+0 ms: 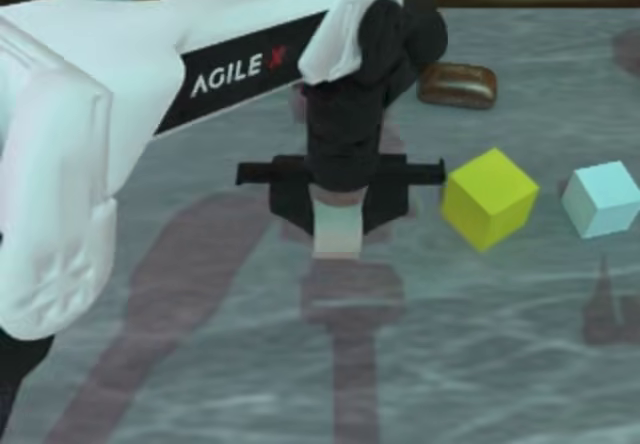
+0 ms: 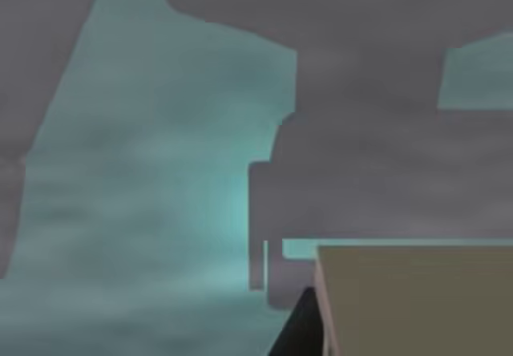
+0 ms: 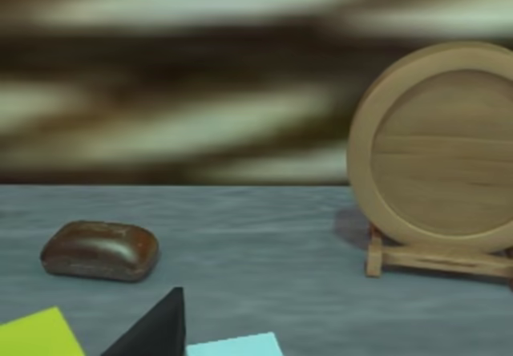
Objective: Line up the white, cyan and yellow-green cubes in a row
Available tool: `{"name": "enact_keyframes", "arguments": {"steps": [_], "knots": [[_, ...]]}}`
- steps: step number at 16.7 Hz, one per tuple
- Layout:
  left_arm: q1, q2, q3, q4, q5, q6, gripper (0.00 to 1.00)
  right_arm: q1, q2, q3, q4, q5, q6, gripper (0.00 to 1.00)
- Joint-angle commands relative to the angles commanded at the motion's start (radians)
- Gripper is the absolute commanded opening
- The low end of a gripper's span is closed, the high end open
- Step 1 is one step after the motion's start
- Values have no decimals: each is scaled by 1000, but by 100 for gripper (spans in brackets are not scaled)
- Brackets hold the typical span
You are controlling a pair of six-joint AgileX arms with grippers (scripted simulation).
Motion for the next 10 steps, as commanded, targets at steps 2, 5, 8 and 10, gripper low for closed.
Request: {"name": "enact_keyframes", "arguments": {"steps": [2,5,8,10], "knots": [[-122,14,36,-25,-2,-144,0,0,0,0,0,0,0,100],[-257,16,73,-45,-7,-285,0,0,0,0,0,0,0,100],[-302,11,84,-49,-9,-331,0,0,0,0,0,0,0,100],[-302,11,84,-49,-9,-331,0,0,0,0,0,0,0,100]]}}
